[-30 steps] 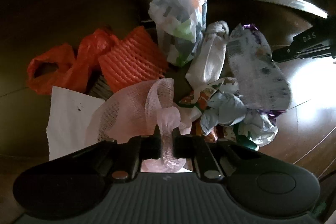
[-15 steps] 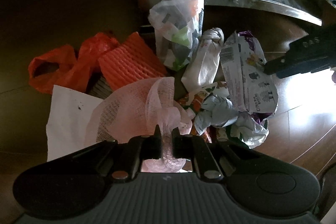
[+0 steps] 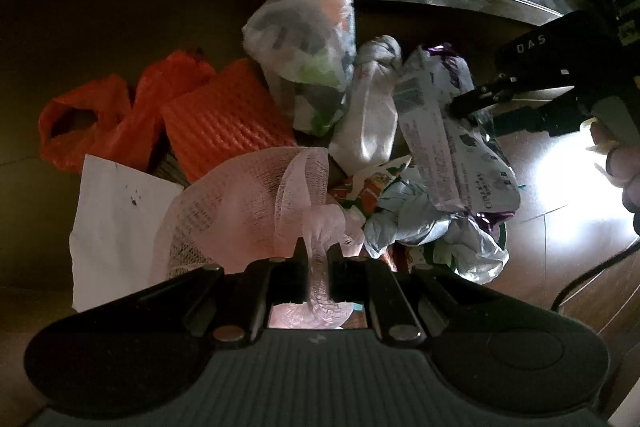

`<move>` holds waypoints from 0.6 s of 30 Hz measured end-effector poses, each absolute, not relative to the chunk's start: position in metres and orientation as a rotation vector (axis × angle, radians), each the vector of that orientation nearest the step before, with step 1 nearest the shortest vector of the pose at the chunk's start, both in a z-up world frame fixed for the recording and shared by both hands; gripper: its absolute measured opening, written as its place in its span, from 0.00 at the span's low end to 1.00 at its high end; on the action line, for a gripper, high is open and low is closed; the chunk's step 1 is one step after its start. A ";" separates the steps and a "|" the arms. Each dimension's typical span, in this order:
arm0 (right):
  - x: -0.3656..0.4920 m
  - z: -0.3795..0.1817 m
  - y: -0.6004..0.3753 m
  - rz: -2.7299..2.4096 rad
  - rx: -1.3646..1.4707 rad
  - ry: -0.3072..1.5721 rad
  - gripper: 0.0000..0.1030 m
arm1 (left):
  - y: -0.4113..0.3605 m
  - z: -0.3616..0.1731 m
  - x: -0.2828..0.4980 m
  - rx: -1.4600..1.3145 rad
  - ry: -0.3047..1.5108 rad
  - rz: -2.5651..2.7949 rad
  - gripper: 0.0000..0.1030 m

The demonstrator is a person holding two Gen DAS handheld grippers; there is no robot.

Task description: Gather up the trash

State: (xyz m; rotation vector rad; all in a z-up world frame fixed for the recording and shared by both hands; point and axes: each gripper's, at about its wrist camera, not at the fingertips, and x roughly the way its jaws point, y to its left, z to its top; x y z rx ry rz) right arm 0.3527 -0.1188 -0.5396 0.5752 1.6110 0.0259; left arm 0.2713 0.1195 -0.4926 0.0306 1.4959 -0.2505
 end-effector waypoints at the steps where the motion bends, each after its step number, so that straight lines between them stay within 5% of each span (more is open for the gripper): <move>1: 0.353 -0.537 -0.115 0.038 0.533 1.608 0.07 | 0.120 -0.493 0.271 0.029 1.495 -0.249 0.08; 2: 0.351 -0.535 -0.110 0.045 0.495 1.610 0.00 | 0.120 -0.493 0.272 0.029 1.495 -0.250 0.08; 10: 0.331 -0.489 -0.099 0.121 0.339 1.484 0.00 | 0.124 -0.479 0.272 0.019 1.478 -0.254 0.08; 18: 0.316 -0.409 -0.098 0.154 0.203 1.356 0.00 | 0.121 -0.410 0.271 0.046 1.391 -0.341 0.08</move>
